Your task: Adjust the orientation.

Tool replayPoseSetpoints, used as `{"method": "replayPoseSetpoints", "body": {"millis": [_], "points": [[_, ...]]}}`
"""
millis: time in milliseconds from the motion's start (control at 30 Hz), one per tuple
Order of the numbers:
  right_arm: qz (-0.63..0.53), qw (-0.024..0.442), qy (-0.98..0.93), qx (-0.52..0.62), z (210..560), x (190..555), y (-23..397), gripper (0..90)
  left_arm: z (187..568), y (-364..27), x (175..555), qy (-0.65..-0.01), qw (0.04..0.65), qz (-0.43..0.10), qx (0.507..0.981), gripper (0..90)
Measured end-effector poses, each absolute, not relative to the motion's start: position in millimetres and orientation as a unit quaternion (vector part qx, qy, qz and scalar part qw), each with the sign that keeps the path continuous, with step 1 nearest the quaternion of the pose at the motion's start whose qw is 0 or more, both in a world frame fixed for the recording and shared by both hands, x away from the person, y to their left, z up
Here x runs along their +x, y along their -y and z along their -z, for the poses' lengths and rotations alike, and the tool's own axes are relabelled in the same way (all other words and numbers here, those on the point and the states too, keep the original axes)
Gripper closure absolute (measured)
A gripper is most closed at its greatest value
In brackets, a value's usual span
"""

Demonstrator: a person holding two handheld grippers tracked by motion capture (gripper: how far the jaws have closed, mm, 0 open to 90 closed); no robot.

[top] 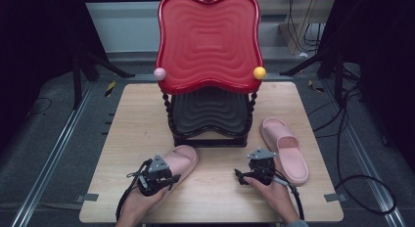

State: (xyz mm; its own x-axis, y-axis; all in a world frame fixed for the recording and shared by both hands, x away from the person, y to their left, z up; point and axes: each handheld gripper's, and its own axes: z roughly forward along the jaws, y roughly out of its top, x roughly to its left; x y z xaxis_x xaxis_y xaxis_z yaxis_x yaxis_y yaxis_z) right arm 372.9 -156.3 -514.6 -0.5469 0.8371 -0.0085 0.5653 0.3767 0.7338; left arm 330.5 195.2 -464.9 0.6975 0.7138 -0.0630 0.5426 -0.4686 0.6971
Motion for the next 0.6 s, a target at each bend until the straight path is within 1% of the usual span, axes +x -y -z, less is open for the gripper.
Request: {"method": "replayPoseSetpoints", "body": {"millis": [133, 233, 300, 567, 600], "points": [[-0.350, 0.194, -0.807, 0.434, 514.7, 372.9, 156.4, 5.0, 466.5, -193.9, 329.7, -0.367, 0.352, -0.121, 0.852, 75.6], [-0.350, 0.194, -0.807, 0.434, 514.6, 372.9, 156.4, 5.0, 466.8, -194.2, 329.1, -0.368, 0.354, -0.124, 0.851, 81.8], [-0.350, 0.194, -0.807, 0.434, 514.6, 372.9, 156.4, 5.0, 465.2, -194.2, 326.8, -0.365, 0.355, -0.136, 0.850, 83.4], [-0.350, 0.194, -0.807, 0.434, 514.6, 373.0, 156.4, 5.0, 448.8, -190.7, 311.5, -0.356, 0.367, -0.122, 0.851, 84.2], [-0.350, 0.194, -0.807, 0.434, 514.7, 373.0, 156.4, 5.0, 441.6, -186.8, 305.6, -0.349, 0.371, -0.121, 0.852, 84.2]]}}
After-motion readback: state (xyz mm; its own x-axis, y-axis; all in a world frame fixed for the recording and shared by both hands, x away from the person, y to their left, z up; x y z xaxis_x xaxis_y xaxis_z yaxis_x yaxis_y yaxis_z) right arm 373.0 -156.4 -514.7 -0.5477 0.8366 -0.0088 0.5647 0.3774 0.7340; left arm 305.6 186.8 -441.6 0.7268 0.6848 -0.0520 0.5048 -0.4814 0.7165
